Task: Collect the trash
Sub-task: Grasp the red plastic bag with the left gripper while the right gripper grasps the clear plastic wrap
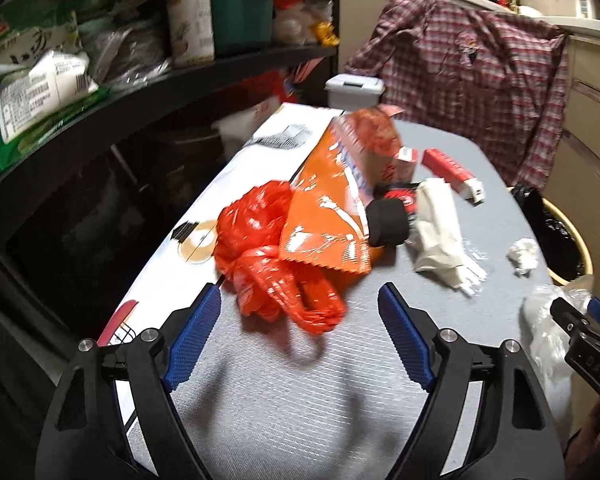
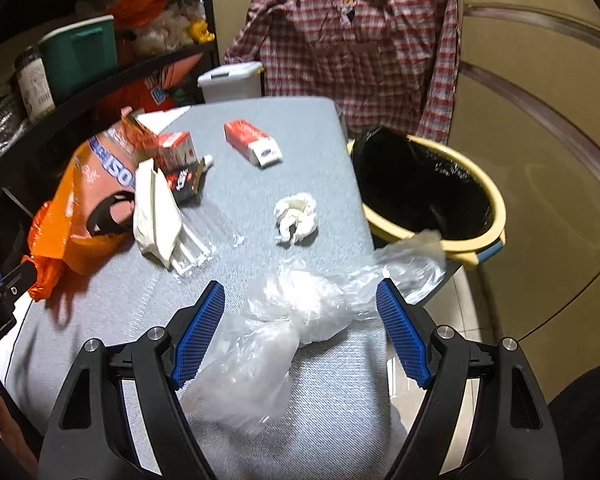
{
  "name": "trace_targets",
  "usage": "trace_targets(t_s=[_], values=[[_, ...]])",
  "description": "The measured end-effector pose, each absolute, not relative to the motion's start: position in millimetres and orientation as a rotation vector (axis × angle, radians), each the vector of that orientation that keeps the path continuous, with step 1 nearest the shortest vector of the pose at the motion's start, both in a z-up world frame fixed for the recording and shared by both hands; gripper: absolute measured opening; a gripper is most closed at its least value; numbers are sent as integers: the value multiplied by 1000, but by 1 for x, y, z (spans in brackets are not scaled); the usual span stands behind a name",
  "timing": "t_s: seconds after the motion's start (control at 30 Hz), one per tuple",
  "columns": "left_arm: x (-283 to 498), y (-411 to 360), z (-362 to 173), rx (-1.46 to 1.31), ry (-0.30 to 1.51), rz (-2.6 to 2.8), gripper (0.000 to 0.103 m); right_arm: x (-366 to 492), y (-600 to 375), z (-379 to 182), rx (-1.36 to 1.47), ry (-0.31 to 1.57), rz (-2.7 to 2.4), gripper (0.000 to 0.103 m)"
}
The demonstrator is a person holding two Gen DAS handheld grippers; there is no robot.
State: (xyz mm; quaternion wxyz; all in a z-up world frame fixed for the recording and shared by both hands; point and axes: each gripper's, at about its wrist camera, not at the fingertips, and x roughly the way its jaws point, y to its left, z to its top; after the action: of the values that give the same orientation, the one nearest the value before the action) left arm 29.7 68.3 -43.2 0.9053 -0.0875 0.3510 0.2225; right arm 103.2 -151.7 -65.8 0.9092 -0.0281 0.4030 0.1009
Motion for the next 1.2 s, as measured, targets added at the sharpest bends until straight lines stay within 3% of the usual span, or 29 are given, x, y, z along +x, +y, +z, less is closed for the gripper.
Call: trace_targets(t_s=[0.17,0.27,0.37,0.43,0.63,1.2], values=[[38,76,-50,-173,743,491,73,109,-147,-76,-79,857,209,75],[41,82,-57,-187,772,508,64,112,-146,-81,-86,866,211,71],[44,89,-62,-216,796,508,47,112,-144,-83,-101,861,217,69],[45,90,-64,-222,809,504,29,112,-142,-84,-104,861,222,63],[45,92,-66,-219,831,513,10,111,-140,-84,-113,848,235,53],[3,95,-18,-218,646,550,6,65,-141,-39,-136,674,288,51]])
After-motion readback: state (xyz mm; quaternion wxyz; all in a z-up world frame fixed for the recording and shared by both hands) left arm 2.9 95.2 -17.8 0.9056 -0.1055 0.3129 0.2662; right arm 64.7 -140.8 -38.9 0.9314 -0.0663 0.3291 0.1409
